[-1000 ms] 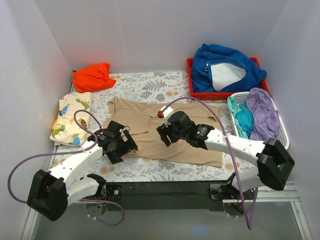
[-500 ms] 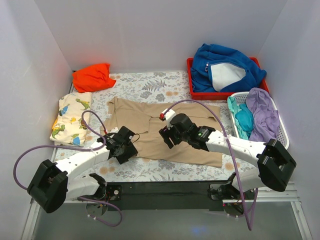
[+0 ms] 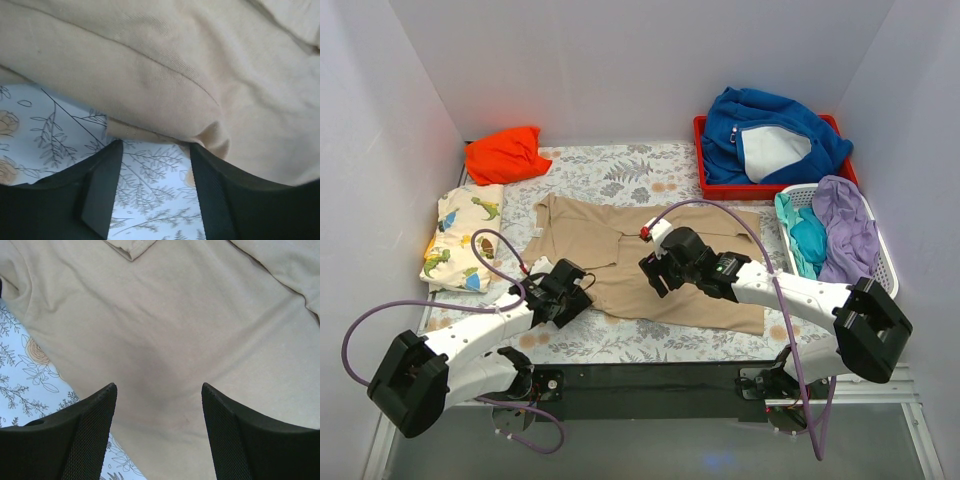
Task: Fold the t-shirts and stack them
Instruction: Fold the tshirt
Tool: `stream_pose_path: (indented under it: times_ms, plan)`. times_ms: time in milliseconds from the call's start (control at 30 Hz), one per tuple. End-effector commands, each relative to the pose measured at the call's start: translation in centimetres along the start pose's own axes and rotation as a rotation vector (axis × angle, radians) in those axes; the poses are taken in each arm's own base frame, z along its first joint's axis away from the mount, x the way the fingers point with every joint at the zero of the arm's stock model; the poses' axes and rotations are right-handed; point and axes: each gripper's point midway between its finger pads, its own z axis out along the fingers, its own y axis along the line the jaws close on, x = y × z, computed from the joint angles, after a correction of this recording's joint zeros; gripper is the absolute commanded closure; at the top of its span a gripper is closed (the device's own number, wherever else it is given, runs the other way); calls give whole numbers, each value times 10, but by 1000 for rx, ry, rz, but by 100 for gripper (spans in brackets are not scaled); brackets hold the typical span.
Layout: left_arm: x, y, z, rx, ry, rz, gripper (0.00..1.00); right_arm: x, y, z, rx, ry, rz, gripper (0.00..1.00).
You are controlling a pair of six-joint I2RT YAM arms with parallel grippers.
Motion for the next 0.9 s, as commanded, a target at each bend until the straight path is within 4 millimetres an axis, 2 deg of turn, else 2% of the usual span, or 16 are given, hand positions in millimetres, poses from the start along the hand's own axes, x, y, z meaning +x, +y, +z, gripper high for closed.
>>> stream_pose_path:
  times_ms: [0, 133, 300, 600, 767, 867]
  plan:
    - [-11, 17, 2, -47, -77, 13, 41, -4, 2, 2, -17, -18, 12, 25]
    - [-8, 25, 5, -65, -76, 5, 41, -2, 3, 4, -24, -11, 18, 25]
    - [-4, 31, 14, -85, -72, 3, 55, -1, 3, 5, -22, -6, 19, 25]
    - [-6, 36, 23, -100, -101, 8, 67, 0, 1, 3, -13, -1, 18, 25]
    - [-3, 37, 25, -89, -91, 11, 90, 2, 1, 3, -11, 3, 17, 25]
    - [-2, 36, 25, -80, -86, 23, 94, 3, 1, 3, -11, 5, 22, 25]
